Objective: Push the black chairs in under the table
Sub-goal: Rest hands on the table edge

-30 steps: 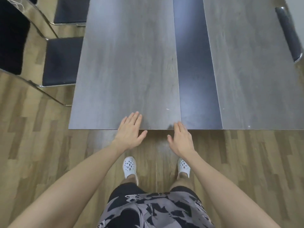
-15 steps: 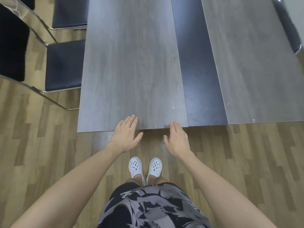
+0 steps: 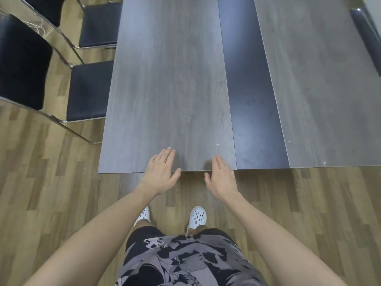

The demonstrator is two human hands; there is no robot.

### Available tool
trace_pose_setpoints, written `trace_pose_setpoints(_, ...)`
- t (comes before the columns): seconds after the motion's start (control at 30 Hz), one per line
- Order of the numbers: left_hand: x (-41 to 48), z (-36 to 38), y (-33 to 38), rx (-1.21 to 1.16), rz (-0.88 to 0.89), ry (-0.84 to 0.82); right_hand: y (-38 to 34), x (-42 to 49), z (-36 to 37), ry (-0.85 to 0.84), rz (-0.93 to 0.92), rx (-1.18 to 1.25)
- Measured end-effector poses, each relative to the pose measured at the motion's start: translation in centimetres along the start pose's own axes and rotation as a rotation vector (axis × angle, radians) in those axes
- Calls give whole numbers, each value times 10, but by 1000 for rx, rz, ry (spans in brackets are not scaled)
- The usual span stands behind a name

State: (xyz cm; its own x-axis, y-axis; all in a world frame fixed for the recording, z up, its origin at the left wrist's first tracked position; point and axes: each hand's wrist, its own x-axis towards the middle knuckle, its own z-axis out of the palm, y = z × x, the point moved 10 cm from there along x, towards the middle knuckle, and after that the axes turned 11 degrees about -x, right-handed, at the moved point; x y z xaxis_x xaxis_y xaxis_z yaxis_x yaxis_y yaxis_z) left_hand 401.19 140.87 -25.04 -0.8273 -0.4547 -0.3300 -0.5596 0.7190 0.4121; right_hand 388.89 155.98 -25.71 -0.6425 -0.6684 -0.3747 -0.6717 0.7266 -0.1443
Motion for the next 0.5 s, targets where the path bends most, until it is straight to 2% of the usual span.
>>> trace_pose_setpoints(0.3,12,-20,-57,-25,30,-31,-56,18,9,1,42,32)
trace_pose_setpoints(0.5,16,-46,-117,9,149,-79,-121,32,16,-3,133,37)
